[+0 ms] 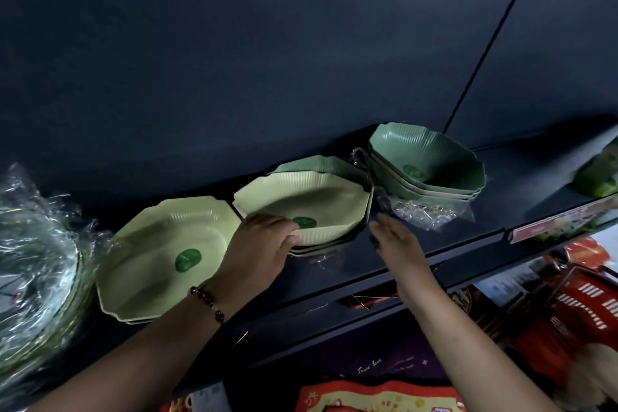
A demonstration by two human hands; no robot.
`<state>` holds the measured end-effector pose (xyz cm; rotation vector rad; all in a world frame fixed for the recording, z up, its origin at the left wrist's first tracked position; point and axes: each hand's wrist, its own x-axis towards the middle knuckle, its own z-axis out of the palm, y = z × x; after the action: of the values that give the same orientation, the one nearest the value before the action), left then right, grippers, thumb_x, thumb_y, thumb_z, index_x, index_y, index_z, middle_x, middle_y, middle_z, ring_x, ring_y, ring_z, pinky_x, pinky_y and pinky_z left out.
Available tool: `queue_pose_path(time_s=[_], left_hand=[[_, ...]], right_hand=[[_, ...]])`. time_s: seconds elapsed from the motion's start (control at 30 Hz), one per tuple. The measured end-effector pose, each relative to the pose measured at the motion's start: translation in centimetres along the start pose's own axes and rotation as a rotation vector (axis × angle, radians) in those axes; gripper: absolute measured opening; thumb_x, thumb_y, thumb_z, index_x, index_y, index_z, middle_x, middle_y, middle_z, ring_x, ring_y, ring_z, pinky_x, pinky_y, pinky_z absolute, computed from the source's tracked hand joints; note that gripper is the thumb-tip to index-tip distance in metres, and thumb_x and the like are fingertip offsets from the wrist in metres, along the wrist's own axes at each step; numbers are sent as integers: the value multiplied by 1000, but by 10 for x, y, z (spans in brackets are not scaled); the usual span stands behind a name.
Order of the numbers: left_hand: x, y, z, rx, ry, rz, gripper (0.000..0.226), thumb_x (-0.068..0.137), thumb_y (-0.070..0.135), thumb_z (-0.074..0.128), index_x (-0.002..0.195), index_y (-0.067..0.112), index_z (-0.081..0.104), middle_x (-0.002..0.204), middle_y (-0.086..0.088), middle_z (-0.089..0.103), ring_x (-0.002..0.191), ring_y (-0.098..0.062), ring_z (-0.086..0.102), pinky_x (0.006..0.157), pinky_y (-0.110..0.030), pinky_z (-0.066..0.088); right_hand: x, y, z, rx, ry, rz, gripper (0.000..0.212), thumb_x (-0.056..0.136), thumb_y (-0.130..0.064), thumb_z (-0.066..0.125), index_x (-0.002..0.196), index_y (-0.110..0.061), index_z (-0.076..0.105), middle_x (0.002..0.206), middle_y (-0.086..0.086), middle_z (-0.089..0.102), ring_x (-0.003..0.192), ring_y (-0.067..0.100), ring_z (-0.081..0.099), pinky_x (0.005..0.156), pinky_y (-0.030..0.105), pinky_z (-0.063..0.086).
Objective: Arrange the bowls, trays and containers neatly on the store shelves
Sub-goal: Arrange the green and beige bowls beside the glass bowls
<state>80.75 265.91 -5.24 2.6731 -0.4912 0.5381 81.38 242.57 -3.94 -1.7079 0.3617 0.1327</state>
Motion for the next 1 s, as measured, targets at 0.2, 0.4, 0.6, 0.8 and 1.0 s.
queue_pose_path(time_s=[0.2, 0.4, 0.6, 0.8, 1.0], left_hand=[[-32, -11, -24, -24, 47, 76, 23, 89, 32, 52, 92, 19, 71, 89, 7, 71, 93, -13, 62, 103, -32, 34], [-72, -34, -56, -60, 60, 183, 21, 90, 30, 54, 91, 20, 73, 95, 11, 72, 110, -12, 59, 108, -41, 35], [-99, -66, -80, 64, 100, 106, 26, 87, 14, 53, 106, 17, 70, 104, 4, 71, 108, -19, 59, 107, -41, 35], [-119, -89, -96, 126, -10, 16, 27, 90, 36, 51, 107, 27, 70, 105, 9, 68, 111, -15, 56, 110, -44, 29], [-145, -126, -99, 164, -113, 3, 28, 87, 40, 49, 96, 29, 73, 91, 12, 72, 86, -12, 66, 95, -28, 36]], right_hand=[[5, -16, 7, 240, -17, 78, 21, 91, -41, 57, 98, -26, 70, 109, -1, 70, 106, 20, 65, 99, 45, 47], [-3, -17, 29, 133, -6, 108, 48, 81, -46, 65, 124, -24, 59, 128, -6, 58, 119, 16, 51, 108, 40, 32], [-21, -10, 76, 60, -32, 60, 27, 87, -8, 56, 113, -13, 62, 110, 3, 66, 100, 17, 60, 84, 33, 47], [-41, -8, 148, 246, -125, 197, 35, 86, -4, 62, 118, -14, 54, 105, 9, 65, 92, 24, 64, 83, 43, 56], [-60, -9, 199, 201, -196, 128, 28, 87, 2, 59, 111, -12, 51, 101, 8, 61, 86, 19, 62, 57, 29, 56]])
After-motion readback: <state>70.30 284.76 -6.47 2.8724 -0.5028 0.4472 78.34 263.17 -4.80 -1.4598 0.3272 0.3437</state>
